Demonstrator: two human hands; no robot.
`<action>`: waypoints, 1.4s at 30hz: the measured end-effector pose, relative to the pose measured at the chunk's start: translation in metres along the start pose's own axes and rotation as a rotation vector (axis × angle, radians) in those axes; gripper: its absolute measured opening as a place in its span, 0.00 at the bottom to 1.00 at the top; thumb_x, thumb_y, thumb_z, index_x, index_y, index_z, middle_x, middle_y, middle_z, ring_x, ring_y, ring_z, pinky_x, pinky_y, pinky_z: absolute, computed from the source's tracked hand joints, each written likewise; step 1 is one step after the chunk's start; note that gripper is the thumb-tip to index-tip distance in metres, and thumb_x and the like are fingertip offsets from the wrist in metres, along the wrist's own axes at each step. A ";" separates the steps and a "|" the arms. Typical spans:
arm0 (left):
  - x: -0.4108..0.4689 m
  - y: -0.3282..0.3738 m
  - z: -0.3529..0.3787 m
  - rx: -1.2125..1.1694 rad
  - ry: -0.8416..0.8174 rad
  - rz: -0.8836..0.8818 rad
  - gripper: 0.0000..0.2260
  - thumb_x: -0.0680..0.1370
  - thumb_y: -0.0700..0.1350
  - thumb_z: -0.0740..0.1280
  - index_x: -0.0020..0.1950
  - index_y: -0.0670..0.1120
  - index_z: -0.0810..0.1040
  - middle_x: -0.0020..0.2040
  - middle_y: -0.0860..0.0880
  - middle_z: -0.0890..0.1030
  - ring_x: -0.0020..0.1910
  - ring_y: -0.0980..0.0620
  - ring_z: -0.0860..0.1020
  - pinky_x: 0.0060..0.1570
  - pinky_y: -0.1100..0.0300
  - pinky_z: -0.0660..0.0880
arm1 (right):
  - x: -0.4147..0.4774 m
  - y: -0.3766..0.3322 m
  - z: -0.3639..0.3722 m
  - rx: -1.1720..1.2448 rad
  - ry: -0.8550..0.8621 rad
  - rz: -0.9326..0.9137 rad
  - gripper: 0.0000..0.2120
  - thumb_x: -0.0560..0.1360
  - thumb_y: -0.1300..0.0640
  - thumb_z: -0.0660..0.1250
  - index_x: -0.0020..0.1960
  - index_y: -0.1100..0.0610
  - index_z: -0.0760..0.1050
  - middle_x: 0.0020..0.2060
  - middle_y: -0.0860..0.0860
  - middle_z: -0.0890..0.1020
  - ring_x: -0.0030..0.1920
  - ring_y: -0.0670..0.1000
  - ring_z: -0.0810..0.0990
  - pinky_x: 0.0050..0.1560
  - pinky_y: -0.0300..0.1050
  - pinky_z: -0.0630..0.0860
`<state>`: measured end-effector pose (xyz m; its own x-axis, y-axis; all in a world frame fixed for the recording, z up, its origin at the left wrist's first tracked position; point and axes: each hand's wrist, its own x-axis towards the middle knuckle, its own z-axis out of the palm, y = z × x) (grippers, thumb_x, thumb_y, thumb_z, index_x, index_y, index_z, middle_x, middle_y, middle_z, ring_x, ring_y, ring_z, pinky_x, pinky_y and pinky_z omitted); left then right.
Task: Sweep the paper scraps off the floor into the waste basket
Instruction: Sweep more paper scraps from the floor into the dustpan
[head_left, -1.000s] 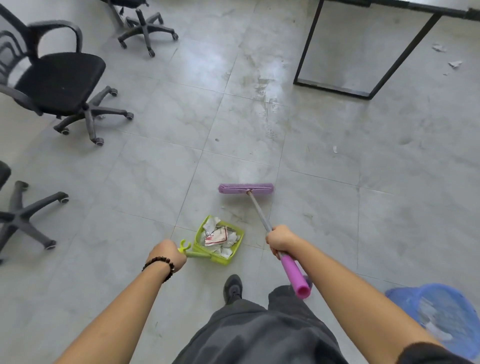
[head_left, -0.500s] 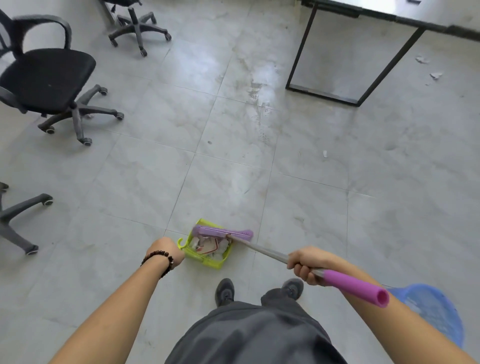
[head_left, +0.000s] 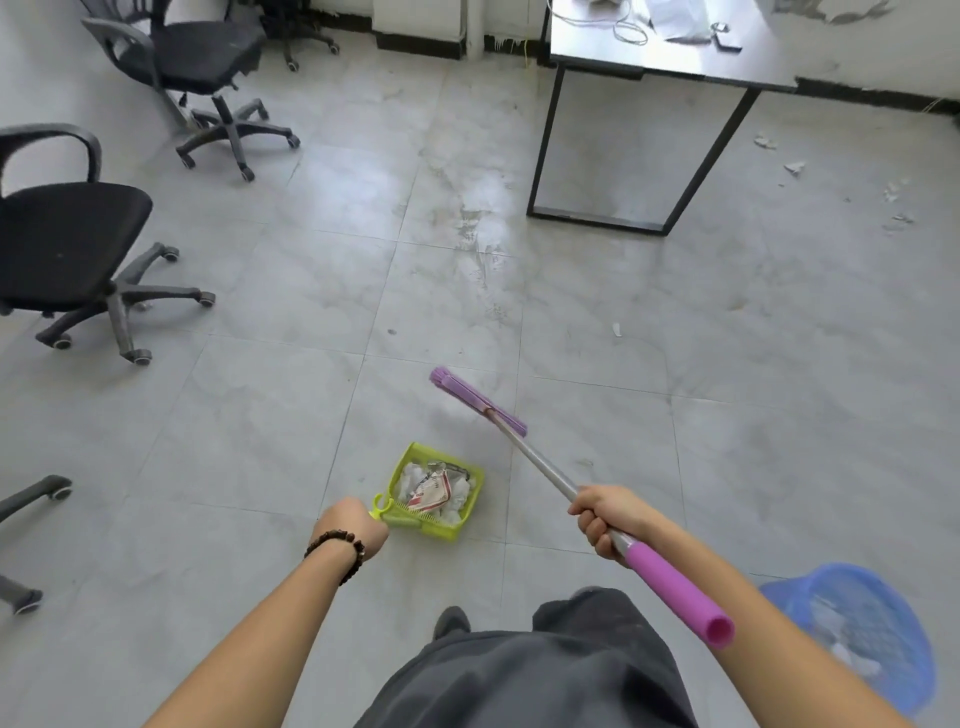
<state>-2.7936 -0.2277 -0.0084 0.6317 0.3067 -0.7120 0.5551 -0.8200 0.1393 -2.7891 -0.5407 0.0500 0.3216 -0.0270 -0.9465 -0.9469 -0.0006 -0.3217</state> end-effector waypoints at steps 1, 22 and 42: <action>0.003 0.007 -0.003 0.003 0.002 0.007 0.09 0.74 0.41 0.63 0.34 0.44 0.69 0.33 0.48 0.73 0.35 0.46 0.74 0.28 0.63 0.66 | 0.003 -0.002 -0.005 0.000 0.008 -0.025 0.11 0.77 0.67 0.59 0.52 0.53 0.69 0.20 0.47 0.66 0.16 0.42 0.63 0.16 0.31 0.60; 0.120 0.343 -0.059 0.234 0.106 0.129 0.09 0.74 0.47 0.65 0.36 0.45 0.74 0.31 0.48 0.75 0.33 0.47 0.75 0.27 0.61 0.65 | 0.151 -0.182 -0.208 -0.031 0.245 -0.244 0.06 0.67 0.63 0.60 0.44 0.60 0.72 0.25 0.56 0.74 0.22 0.54 0.72 0.23 0.41 0.68; 0.269 0.687 -0.114 0.622 -0.062 0.502 0.07 0.72 0.39 0.62 0.34 0.44 0.69 0.33 0.47 0.74 0.30 0.49 0.72 0.28 0.62 0.66 | 0.250 -0.402 -0.350 0.371 0.493 -0.108 0.03 0.70 0.65 0.61 0.44 0.60 0.71 0.27 0.54 0.72 0.23 0.50 0.68 0.22 0.37 0.66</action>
<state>-2.1804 -0.6535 -0.0253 0.6848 -0.1825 -0.7055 -0.2022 -0.9777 0.0567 -2.3308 -0.8971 -0.0486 0.2902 -0.5045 -0.8132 -0.8146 0.3157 -0.4866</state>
